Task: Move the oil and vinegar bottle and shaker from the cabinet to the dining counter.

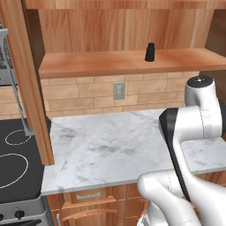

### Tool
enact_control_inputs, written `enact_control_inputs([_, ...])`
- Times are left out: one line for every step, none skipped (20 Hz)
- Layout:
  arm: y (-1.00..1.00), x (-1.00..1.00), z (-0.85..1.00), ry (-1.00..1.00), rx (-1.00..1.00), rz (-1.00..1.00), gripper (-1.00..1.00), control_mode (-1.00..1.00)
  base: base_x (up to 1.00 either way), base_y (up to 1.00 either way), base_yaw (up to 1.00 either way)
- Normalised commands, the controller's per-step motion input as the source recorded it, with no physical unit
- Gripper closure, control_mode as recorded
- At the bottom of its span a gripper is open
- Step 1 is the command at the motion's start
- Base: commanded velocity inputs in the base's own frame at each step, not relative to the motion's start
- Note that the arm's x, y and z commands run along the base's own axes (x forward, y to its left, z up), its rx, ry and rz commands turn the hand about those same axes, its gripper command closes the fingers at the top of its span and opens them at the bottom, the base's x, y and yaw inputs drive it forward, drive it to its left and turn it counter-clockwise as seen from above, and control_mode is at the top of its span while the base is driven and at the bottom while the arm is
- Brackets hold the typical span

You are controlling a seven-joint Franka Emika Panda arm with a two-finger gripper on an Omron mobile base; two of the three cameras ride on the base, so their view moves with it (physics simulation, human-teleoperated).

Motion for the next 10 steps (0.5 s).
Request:
enact_control_inputs([0.04, -0.13, 0.22, -0.25, -0.02, 0.00, -1.00, -1.00, 0.00, 0.00, 0.00])
enact_control_inputs([0.03, -0.14, 0.25, -0.29, -0.02, 0.01, -1.00, -1.00, 0.00, 0.00, 0.00])
enact_control_inputs([0.05, -0.10, 0.28, -0.32, -0.04, 0.00, -1.00, -1.00, 0.00, 0.00, 0.00])
enact_control_inputs([0.09, -0.05, 0.31, -0.30, -0.04, 0.00, -1.00, -1.00, 0.00, 0.00, 0.00])
enact_control_inputs([0.07, -0.04, 0.35, -0.28, -0.04, 0.00, -1.00, -1.00, 0.00, 0.00, 0.00])
enact_control_inputs([0.05, -0.02, 0.39, -0.26, -0.02, 0.00, -1.00, -1.00, 0.00, 0.00, 0.00])
enact_control_inputs([0.06, -0.03, 0.41, -0.26, 0.00, 0.00, -1.00, -1.00, 0.00, 0.00, 0.00])
enact_control_inputs([0.06, -0.05, 0.43, -0.25, 0.00, 0.00, -1.00, -1.00, 0.00, 0.00, 0.00])
enact_control_inputs([0.06, 0.00, 0.45, -0.21, 0.00, 0.00, -1.00, -1.00, 0.00, 0.00, 0.00])
enact_control_inputs([0.07, 0.00, 0.46, -0.15, 0.01, 0.00, -1.00, -1.00, 0.00, 0.00, 0.00])
